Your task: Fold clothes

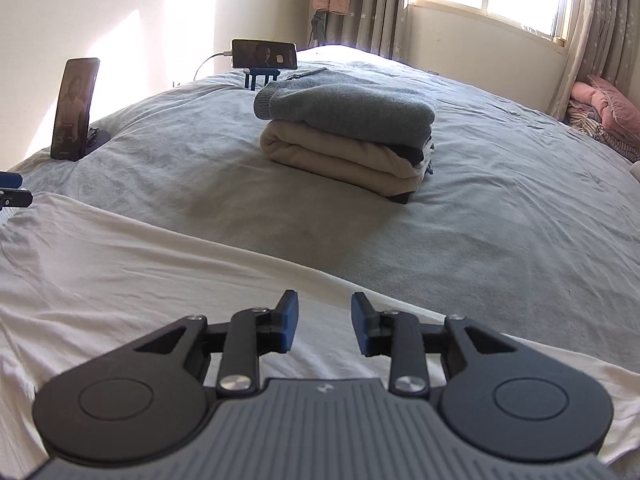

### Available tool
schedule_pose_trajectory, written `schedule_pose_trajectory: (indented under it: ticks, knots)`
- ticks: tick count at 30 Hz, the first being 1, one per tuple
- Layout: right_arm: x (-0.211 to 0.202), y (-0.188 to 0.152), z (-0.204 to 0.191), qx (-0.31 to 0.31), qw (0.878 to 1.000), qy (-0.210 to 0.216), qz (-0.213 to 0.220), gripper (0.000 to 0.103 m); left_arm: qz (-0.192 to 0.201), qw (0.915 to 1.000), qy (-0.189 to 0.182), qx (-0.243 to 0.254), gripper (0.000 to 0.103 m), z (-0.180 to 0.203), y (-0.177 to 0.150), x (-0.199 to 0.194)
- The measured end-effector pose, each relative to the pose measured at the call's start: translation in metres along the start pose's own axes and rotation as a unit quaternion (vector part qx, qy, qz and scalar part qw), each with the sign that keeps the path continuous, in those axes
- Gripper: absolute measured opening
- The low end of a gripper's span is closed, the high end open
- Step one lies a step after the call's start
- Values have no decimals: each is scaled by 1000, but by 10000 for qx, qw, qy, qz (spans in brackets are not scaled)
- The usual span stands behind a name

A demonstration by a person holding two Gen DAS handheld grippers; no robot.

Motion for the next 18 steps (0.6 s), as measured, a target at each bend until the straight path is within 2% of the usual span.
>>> schedule_pose_trajectory:
  ticks: [7,12,15,18]
  knots:
    - [-28,-15,-8,87,9999,59,-84,33,-13,9968,-800,-56,45,58,-2,-25]
    - [-36,-42,10,340,9988,-183,-311,33,-186,9906,-1287,421,45,104,-26,-29]
    - [-56,-58,30,669,9971,-256,-265,39,-109,9889,-1285,735,45,112,-35,-34]
    - [-79,-65,47,832,9958,-293,-249,40,-165,9892,-1323,604,45,110,-27,-37]
Point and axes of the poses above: each gripper's, at about its wrist camera, not at the fingertips, and x roughly the way its jaws point, z to its right, y to its top, the point moved 7 cm from there along x, roughly the way its jaws point, and after that the axes turned 14 degrees about z, right-handed, at the moved point
